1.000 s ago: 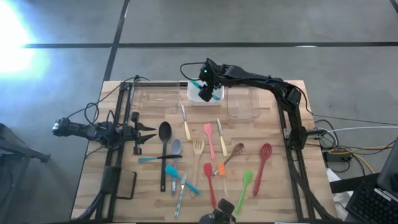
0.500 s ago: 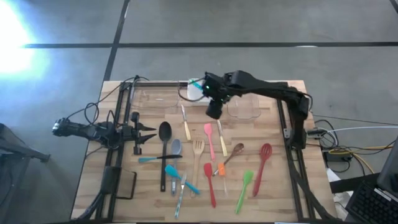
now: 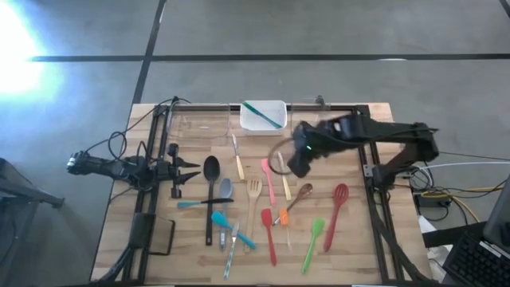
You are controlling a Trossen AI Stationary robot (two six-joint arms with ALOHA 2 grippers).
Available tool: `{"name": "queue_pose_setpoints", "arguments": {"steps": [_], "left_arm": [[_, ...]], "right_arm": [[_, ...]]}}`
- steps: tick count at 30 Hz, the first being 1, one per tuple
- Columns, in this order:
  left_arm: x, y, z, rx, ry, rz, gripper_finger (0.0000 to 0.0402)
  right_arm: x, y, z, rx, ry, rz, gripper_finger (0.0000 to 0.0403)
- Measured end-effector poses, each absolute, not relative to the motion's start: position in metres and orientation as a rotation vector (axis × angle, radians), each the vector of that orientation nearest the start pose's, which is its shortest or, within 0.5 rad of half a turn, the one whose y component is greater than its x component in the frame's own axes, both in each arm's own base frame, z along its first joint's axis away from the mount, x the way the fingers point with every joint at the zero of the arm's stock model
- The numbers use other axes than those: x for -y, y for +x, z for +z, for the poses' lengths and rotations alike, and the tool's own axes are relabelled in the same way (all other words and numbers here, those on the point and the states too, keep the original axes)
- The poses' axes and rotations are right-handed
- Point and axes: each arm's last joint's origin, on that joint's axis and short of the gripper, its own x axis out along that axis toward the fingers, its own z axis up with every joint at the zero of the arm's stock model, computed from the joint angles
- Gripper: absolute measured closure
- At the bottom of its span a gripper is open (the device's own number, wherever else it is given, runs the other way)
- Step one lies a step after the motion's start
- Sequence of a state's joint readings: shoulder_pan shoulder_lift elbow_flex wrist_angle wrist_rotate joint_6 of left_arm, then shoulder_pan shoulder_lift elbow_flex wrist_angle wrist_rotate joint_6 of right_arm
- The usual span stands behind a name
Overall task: Pick & Place Kitchen Items
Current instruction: Put the red ladle into the right transparent bin
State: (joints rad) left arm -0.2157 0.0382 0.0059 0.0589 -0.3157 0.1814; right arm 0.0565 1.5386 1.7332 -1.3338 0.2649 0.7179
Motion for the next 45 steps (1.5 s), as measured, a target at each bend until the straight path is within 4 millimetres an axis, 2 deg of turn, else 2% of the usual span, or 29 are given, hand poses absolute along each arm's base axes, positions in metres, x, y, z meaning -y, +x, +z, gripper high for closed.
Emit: {"name": "queue_pose_setpoints", "arguments": {"steps": [4,9,17,25,34,40,45], "left_arm": [[0.012,0.098,0.168,0.016,0.174,0.102,0.03],[0.012,0.098,0.168,0.016,0.174,0.102,0.03],[0.012,0.098,0.168,0.015,0.173,0.102,0.03],[0.012,0.098,0.168,0.015,0.172,0.102,0.03],[0.012,0.098,0.168,0.015,0.172,0.102,0.03],[0.012,0.098,0.168,0.015,0.172,0.102,0.03],[0.012,0.098,0.168,0.015,0.172,0.102,0.03]], "right_arm": [[-0.029,0.257,0.381,-0.979,0.538,-0.599,0.0336],[-0.052,0.234,0.363,-0.987,0.651,-0.649,0.0345],[-0.084,0.212,0.317,-1.047,0.778,-0.796,0.0351],[-0.115,0.193,0.273,-1.096,0.813,-0.944,0.0351],[-0.124,0.172,0.238,-1.135,0.916,-1.114,0.0351],[-0.124,0.171,0.211,-1.155,0.976,-1.093,0.0344],[-0.124,0.17,0.191,-1.14,1.027,-1.068,0.031]]}}
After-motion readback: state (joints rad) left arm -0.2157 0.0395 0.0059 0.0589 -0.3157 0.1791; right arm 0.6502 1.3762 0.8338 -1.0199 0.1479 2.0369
